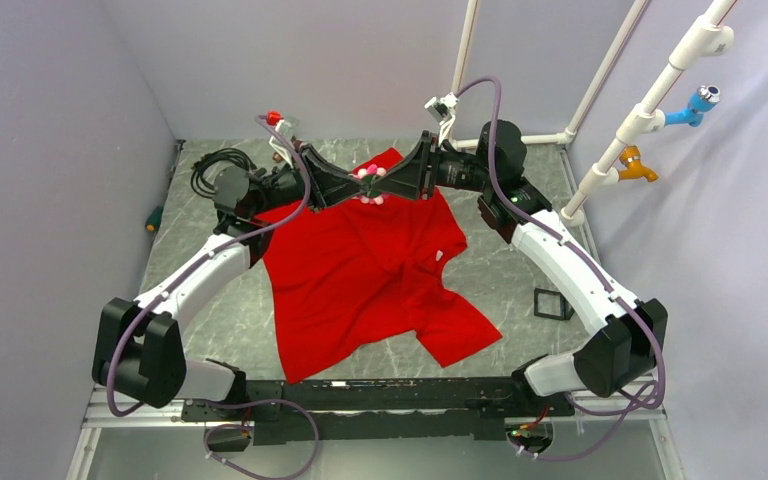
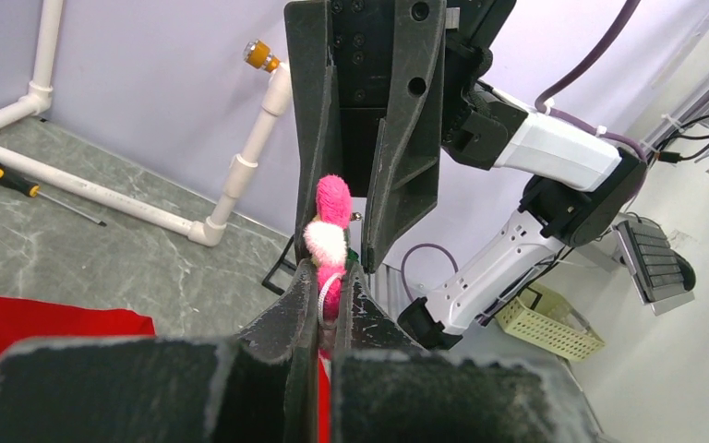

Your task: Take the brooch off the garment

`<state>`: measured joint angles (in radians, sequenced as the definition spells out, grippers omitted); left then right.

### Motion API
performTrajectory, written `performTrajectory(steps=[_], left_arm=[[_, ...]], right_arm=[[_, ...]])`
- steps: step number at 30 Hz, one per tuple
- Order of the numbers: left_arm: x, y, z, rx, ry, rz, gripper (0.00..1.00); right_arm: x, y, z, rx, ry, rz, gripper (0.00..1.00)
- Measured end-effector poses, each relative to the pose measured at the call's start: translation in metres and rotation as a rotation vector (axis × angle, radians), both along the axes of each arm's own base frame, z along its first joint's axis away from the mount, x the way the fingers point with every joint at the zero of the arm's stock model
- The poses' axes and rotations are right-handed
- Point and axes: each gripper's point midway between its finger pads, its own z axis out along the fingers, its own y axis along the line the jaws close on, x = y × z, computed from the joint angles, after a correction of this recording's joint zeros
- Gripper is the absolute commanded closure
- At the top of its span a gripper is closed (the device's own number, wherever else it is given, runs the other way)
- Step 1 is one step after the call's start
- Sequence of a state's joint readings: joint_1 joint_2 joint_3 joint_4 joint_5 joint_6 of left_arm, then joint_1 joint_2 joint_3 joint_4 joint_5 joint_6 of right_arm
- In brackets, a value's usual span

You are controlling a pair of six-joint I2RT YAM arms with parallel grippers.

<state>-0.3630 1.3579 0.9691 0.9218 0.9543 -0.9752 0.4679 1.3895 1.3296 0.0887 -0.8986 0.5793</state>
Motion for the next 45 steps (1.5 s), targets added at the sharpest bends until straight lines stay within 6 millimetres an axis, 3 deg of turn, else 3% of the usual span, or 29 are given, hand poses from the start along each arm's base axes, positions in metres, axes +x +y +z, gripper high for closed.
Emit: performTrajectory(steps=[12,28,45], left_arm=[[-0.001,-0.004,-0.005,0.031,-0.030,0.017,1.00],[-0.001,-0.006,-0.006,0.043,-0.034,0.038,1.00],[0.000,-0.006,-0.006,0.026,0.030,0.024,1.00]], right_arm=[[0.000,-0.001,-0.006,-0.019,0.019,-0.003,0.69],[0.001,-0.003,-0.010,-0.030,0.031,-0.008,0.80],[-0.002,-0.006,-0.009,-0.022,-0.008,-0.003,0.67]])
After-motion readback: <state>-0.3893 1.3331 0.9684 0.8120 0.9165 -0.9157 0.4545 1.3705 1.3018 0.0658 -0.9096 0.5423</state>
